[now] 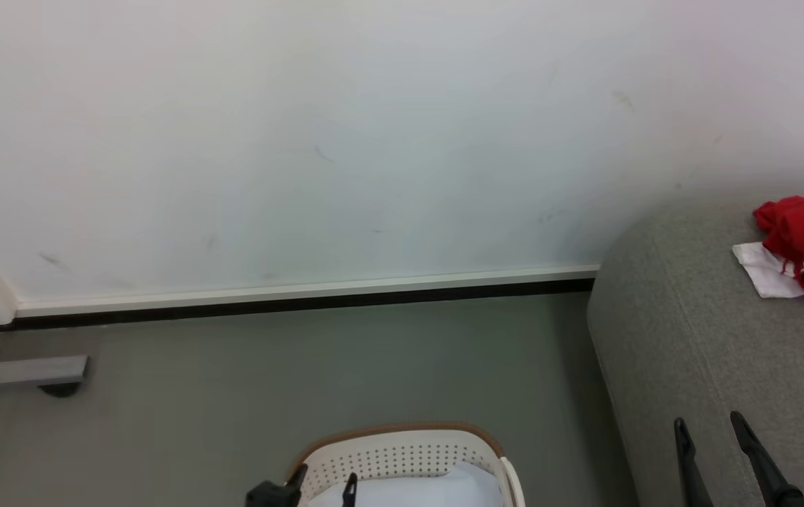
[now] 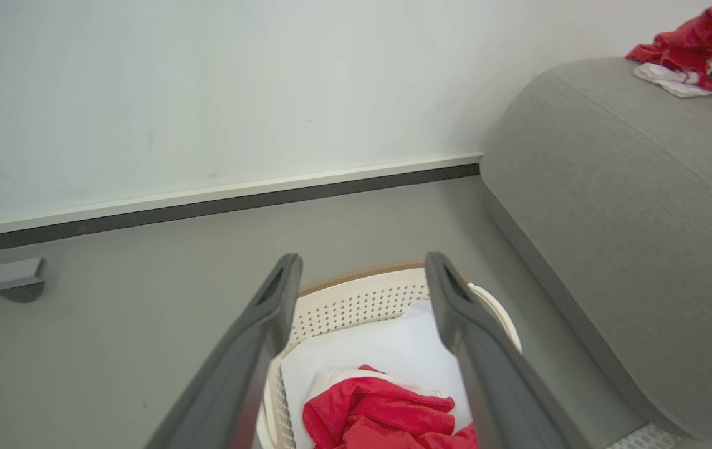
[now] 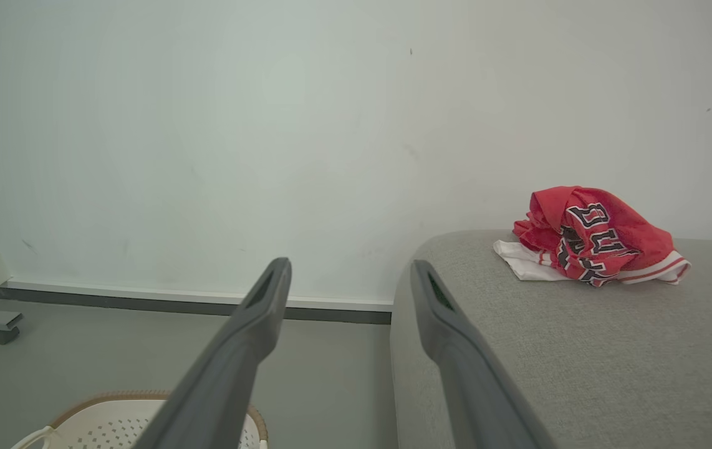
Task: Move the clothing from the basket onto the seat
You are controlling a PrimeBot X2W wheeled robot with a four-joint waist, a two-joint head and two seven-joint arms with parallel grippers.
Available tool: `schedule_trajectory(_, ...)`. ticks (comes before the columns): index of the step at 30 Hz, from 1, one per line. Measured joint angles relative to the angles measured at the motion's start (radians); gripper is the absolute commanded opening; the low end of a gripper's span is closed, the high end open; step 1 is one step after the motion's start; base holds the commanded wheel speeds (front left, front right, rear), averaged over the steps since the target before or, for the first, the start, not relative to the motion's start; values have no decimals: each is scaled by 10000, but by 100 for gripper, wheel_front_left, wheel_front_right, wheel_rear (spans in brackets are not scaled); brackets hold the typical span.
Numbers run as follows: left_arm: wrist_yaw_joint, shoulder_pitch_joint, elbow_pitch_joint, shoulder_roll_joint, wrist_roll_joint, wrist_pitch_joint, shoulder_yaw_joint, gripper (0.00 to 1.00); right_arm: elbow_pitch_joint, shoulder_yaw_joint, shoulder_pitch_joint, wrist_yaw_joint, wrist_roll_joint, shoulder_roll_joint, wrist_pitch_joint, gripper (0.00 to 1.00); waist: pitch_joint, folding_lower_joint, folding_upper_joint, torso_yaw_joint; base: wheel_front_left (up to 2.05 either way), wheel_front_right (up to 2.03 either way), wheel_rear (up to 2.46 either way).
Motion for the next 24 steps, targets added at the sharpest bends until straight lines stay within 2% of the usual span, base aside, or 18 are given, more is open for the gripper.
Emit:
schedule_trajectory(6,-61,-1327,1607,-232,111,1745,-485,100,-389,326,-406,0,102,-8,-2,100,639,2,0,-625,0,0,0)
schedule_trajectory(9,-180,-1975,2516,-282,61,2644,-594,100,-662,514,-707,0,171,-6,-2,100,1134,2,0,-928,0,0,0)
schedule_trajectory(13,-130,-2883,3797,-332,56,3553,-679,100,-965,759,-1119,0,380,-4,-2,100,1915,3,0,-1318,0,0,0)
schedule_trajectory(19,-27,-3962,5580,-334,81,4408,-748,100,-1210,1037,-1640,0,832,-4,-2,100,3159,3,0,-1891,0,0,0)
schedule_trajectory(24,-44,-4735,6427,-355,36,4571,-715,100,-1352,1250,-2018,0,1162,-4,-2,100,4170,3,0,-2306,0,0,0)
